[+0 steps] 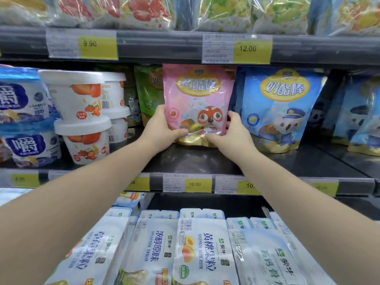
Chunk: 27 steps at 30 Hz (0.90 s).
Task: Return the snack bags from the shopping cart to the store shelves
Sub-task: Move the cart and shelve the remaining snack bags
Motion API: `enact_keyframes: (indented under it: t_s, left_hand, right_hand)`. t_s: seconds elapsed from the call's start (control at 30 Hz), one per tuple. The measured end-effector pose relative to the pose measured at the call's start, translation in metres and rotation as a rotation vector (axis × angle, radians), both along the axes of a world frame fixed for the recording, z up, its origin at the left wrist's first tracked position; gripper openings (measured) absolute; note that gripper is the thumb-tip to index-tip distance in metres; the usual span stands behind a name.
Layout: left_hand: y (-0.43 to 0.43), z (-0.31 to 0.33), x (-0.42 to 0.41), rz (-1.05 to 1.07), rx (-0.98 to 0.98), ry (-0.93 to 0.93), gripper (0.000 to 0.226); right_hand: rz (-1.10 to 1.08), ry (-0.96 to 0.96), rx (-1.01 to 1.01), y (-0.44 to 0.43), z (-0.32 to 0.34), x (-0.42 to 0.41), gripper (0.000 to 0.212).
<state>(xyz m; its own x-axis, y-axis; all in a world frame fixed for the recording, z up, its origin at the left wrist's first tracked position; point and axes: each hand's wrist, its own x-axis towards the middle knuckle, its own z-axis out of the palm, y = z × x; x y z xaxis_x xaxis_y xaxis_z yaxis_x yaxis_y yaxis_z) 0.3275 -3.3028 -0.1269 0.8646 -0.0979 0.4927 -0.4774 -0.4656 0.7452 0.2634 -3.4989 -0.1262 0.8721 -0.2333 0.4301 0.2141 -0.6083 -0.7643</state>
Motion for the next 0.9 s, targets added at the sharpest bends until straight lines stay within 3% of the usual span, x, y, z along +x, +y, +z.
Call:
enact_keyframes:
  t_s: [0.23, 0.37, 0.6, 0.9]
  left_hand:
    - [-0.023, 0.0, 0.015, 0.086, 0.042, -0.058, 0.07]
    - [-0.034, -0.003, 0.031, 0.109, 0.082, -0.052, 0.069]
    - [-0.043, -0.003, 0.051, 0.131, 0.116, 0.052, 0.092]
    - [-0.047, -0.005, 0.046, -0.032, 0.168, 0.001, 0.078]
  right_hand:
    - [-0.099, 0.005, -0.377, 0.006, -0.001, 0.0, 0.072]
    - [-0.081, 0.101, -0.422, 0.01, -0.003, 0.005, 0.063]
    - [-0.038, 0.181, -0.471, 0.006, -0.003, 0.01, 0.066]
    - [-0.039, 0.223, -0.419, 0.001, -0.002, 0.014, 0.068]
